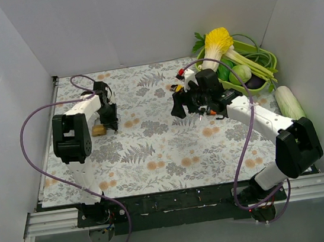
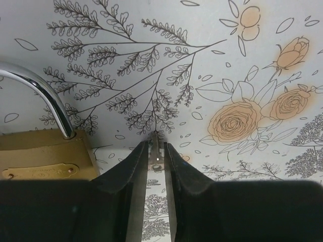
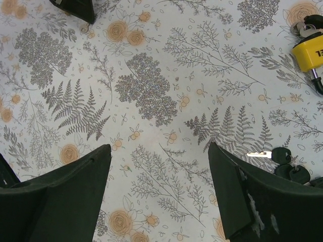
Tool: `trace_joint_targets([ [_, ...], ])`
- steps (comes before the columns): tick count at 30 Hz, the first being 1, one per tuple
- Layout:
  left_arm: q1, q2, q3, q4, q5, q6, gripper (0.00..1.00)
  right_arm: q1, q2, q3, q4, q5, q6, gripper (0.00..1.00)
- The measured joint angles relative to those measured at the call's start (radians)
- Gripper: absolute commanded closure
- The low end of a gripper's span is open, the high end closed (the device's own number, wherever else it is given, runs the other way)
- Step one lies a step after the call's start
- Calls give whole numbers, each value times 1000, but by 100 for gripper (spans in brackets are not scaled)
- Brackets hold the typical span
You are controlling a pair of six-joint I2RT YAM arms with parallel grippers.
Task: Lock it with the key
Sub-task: Place the key at the center of the board.
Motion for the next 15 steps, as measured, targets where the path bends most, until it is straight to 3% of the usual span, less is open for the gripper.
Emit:
trace_joint_targets([
  [3,-1,0,0,5,-5,3,62,-5,0,0,0,0,0,15],
  [12,-2,-2,11,2,-8,5,47,-21,0,0,-29,0,-19,14],
  [15,-1,-2,46,-17,9,3,31,-33,0,0,-55,-10,-50,15],
])
